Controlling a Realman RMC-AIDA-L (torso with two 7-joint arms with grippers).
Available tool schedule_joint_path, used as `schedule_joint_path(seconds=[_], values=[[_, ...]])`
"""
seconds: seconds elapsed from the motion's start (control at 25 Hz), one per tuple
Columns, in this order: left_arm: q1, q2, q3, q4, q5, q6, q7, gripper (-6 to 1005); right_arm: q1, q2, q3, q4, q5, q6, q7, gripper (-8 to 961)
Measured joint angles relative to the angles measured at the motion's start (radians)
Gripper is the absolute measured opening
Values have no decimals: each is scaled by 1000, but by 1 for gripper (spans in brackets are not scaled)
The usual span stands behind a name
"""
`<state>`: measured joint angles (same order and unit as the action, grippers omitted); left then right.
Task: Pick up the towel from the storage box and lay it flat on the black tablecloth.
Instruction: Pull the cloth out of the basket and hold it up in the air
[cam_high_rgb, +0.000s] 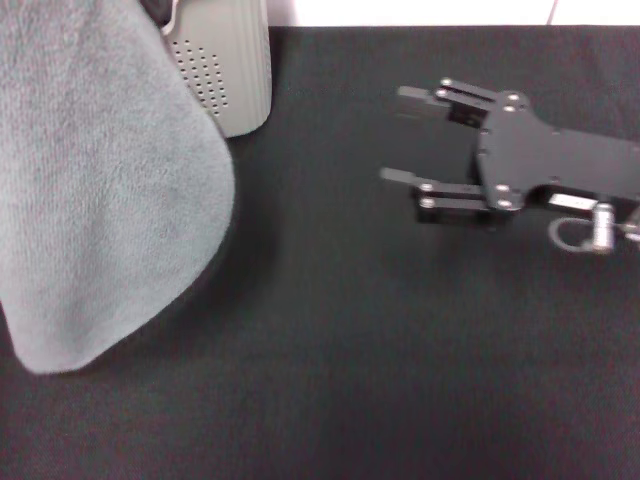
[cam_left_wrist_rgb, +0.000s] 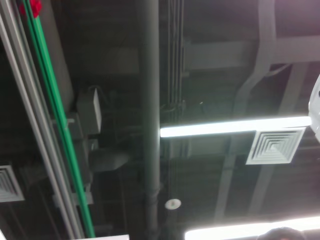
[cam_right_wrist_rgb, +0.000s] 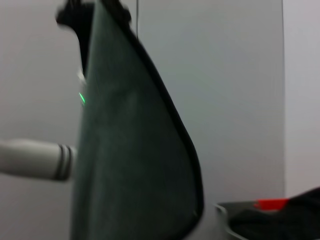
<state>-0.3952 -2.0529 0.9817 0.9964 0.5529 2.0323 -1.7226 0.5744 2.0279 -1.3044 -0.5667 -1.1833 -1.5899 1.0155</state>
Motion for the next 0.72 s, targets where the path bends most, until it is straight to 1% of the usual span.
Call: schedule_joint_path(seconds=[0.04,0.16,0.24,0.28,0.32,0.36,0.48,0.52,0.56,0.72], values=[[-8,0,0,2,-4,0,-4,23,0,0,-31,0,24,25,-17,753],[-25,0,0,5,-11,-1,-10,23,2,0,-176,0,150,157,-105,753],[-33,0,0,5,-15,-2,-11,23,10,0,-245,-1,219,219,-154,753],[-36,-1,0,5,-17,-2,-11,23,10,0,-245,-1,219,219,-154,753],[-38,-3,0,5,-18,-3,-12,23,18,0,-291,-1,268,254,-187,752],[-39,-4,0,5,-19,-3,-12,23,33,0,-371,-1,357,309,-252,752],[-45,-7,0,5,-23,-3,-12,23,49,0,-435,-4,426,332,-294,752],[-46,-8,0,4,-24,-3,-12,23,49,0,-435,-4,426,332,-294,752],[-47,-8,0,1,-24,-3,-12,22,62,0,-489,-10,468,332,-326,752],[-46,-12,0,-3,-25,-3,-7,22,83,0,-562,-20,521,330,-371,751]])
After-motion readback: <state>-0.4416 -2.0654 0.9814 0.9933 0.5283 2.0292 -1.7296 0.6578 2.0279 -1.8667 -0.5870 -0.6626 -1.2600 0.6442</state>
